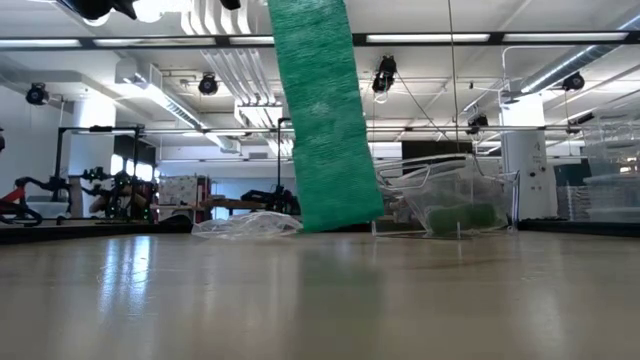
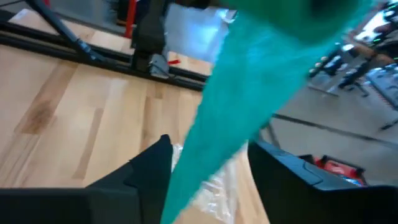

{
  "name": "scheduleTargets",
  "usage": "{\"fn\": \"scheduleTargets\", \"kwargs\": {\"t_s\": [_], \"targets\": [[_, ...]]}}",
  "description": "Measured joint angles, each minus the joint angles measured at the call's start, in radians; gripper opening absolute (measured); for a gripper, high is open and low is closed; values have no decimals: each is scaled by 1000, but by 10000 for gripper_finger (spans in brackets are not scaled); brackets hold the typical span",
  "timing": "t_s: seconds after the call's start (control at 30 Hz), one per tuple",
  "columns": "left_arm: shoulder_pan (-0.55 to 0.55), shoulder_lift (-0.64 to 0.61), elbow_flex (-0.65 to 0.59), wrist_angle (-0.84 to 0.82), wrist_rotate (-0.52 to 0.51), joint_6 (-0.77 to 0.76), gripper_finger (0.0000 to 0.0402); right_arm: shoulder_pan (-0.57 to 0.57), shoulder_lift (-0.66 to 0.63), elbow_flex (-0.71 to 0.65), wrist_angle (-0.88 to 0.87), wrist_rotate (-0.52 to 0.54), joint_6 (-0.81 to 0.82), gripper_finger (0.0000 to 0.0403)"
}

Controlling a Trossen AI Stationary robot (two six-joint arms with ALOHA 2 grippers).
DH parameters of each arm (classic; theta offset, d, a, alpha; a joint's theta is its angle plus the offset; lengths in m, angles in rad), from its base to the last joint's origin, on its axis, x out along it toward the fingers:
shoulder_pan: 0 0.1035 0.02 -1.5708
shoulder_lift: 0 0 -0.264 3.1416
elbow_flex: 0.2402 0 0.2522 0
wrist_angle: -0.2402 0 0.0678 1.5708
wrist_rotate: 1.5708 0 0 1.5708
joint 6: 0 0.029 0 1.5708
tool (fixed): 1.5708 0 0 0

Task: Roll bandage
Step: Roll the dark green bandage

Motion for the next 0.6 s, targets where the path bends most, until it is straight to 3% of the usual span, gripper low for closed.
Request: {"fn": "scheduleTargets", "kwargs": {"t_s": [0.13, 0.27, 0.6], "targets": [[0, 0, 0, 0, 0, 12, 0, 20, -49, 0, -7, 75, -15, 231], [0, 0, 0, 2, 8, 44, 0, 32, -75, 0, 21, 82, -34, 250], [0, -7, 3, -2, 26, 169, 0, 38, -108, -1, 74, 82, -1, 252]]}}
